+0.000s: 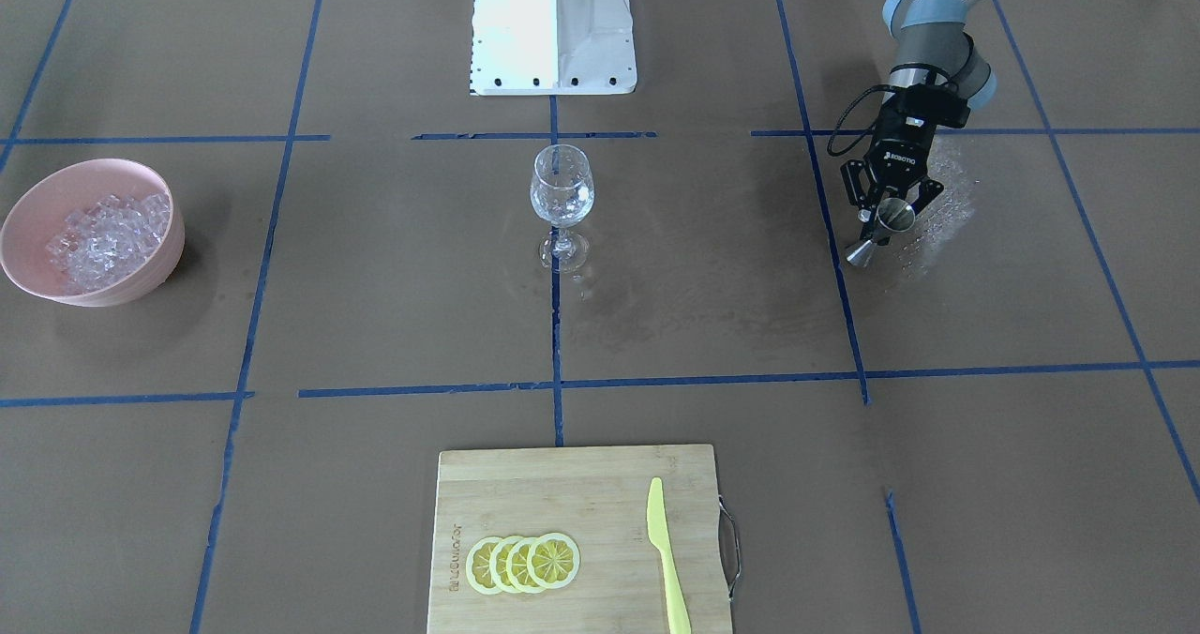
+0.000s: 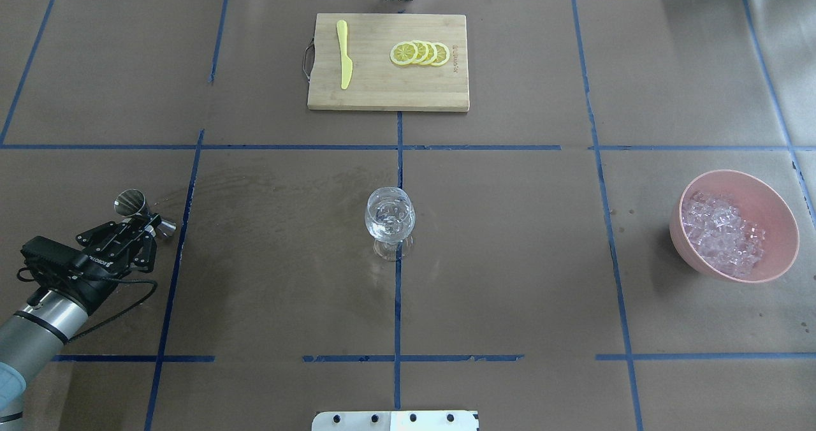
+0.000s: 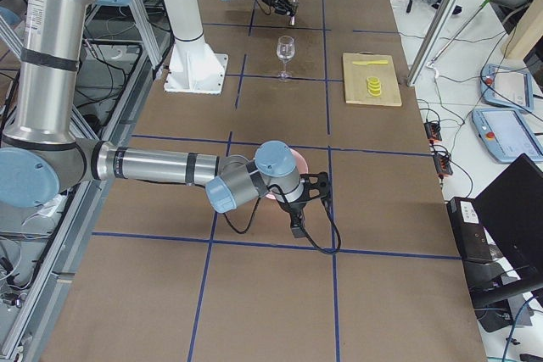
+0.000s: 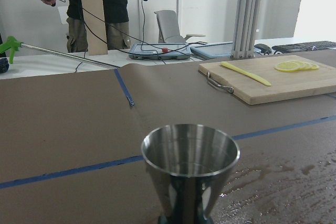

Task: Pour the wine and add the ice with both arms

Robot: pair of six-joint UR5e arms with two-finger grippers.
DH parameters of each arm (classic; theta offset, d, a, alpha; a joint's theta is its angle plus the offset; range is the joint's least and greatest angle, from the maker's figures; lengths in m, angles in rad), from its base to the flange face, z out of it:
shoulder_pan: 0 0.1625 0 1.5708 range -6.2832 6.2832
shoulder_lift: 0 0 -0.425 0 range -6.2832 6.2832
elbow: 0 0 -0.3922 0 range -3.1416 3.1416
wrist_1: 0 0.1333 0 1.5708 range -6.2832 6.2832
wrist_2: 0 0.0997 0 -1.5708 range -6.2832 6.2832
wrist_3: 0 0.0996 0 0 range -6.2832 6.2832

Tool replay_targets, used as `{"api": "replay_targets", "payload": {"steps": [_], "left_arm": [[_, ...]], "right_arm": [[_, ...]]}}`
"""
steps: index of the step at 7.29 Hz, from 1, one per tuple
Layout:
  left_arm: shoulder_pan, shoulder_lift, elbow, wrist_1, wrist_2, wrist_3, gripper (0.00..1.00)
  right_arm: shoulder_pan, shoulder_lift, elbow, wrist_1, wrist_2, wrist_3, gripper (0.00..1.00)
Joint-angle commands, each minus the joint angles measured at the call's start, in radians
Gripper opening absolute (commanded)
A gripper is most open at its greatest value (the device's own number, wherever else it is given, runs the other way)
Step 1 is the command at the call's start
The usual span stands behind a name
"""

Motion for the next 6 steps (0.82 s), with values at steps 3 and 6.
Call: {"api": "replay_targets", "payload": {"steps": [3, 6], "left_arm": [[0.018, 0.000, -0.001, 0.000, -0.007, 0.002, 0.00], [0.032, -0.003, -0.003, 0.000, -0.028, 0.002, 0.00]], "right_arm": [[0.000, 0.000, 0.000, 0.000, 0.000, 0.000, 1.00], [0.000, 0.000, -0.002, 0.000, 0.000, 0.000, 1.00]]}}
